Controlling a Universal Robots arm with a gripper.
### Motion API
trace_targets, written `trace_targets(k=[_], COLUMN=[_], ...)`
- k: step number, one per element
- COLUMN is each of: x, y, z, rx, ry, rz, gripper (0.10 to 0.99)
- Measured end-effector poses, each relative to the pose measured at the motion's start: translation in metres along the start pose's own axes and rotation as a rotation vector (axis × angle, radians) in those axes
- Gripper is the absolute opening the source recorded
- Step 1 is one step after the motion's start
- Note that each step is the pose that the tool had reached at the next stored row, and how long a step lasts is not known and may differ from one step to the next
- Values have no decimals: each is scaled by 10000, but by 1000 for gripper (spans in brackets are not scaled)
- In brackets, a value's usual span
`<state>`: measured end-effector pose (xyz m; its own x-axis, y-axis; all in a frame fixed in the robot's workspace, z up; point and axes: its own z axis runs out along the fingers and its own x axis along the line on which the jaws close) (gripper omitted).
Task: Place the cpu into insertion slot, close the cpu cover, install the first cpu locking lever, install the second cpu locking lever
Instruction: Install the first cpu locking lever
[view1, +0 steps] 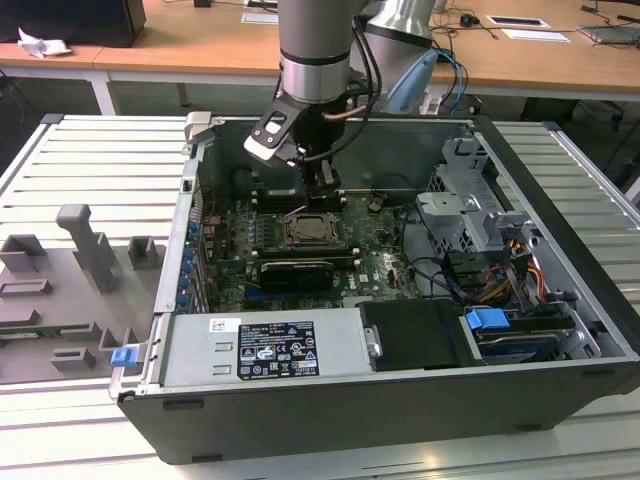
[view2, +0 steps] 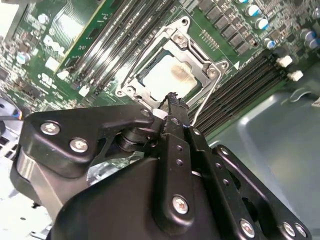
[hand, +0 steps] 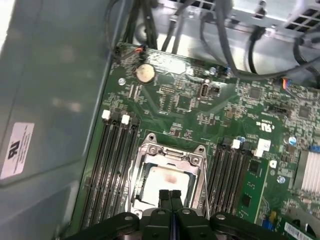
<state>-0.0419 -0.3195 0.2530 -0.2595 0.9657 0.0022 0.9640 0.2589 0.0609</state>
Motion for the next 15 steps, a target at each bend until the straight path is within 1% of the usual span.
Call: trace_targets(k=[3,5,7,10,14,15], x=[0,0,0,0,0,0], y=[-1,-1,-1,-1,-1,-1], z=[-1,0,0,0,0,0], rx=[4,4,5,7,9,9], ry=[25,57,78,140,185,192], rz=[-431,-950,-1272,-2308,-3053,-3168], gripper=[106,106,106,106,106,106])
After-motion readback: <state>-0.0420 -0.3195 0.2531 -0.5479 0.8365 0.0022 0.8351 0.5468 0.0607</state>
